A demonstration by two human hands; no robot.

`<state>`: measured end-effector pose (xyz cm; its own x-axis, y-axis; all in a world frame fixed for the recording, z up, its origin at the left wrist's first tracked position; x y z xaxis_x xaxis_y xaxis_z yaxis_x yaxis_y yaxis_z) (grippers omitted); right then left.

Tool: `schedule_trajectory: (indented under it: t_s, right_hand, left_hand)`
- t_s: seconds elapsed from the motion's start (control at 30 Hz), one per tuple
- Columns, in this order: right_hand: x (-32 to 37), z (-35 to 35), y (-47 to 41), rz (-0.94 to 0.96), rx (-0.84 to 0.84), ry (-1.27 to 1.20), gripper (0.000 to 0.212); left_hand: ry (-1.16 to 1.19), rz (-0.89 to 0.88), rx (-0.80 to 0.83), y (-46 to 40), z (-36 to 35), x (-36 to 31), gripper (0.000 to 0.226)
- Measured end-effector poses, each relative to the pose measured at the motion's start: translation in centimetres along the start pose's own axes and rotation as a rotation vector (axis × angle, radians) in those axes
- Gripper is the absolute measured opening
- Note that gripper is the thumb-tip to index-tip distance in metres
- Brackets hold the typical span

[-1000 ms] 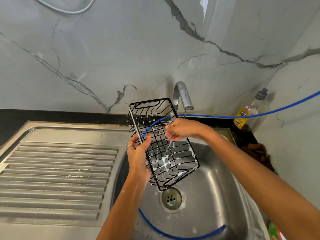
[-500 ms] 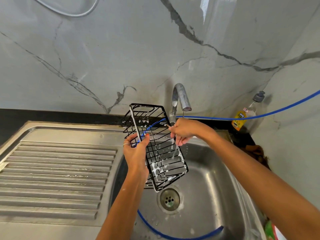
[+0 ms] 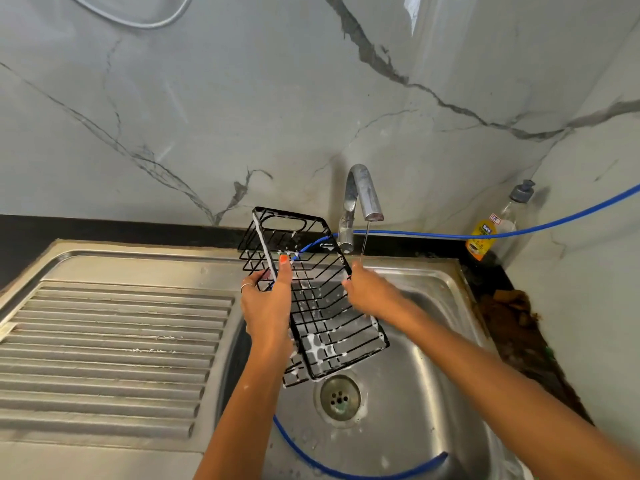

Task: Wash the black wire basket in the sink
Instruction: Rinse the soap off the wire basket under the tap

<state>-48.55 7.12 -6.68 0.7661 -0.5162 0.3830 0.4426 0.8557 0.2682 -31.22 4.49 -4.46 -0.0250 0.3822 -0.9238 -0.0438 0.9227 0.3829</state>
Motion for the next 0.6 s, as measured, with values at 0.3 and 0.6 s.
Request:
schedule_trajectory:
  t_s: [0.3, 0.6]
  right_hand:
    - [2.2, 0.0, -0.3, 0.149, -0.249, -0.218, 0.043]
    - [2.6, 2.0, -3.8, 0.079, -0.161, -0.44, 0.041]
  left_hand:
    - [-0.241, -0.12, 0.202, 0.4, 3.2, -1.5, 0.075]
    - [-0.087, -0.036, 0.204, 2.1, 2.7, -1.6, 0.089]
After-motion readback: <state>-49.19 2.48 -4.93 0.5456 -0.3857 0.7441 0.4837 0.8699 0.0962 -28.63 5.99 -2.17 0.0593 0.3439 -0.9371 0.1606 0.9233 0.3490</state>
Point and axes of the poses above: each hand's wrist, its own y-axis away from the middle knuckle, its own z-axis out of the back of the hand, x = y × z, the point moved 3 cm from there along -y, towards the middle knuckle, and after that the axes turned 1 degree about -x, right-handed, at the moved point
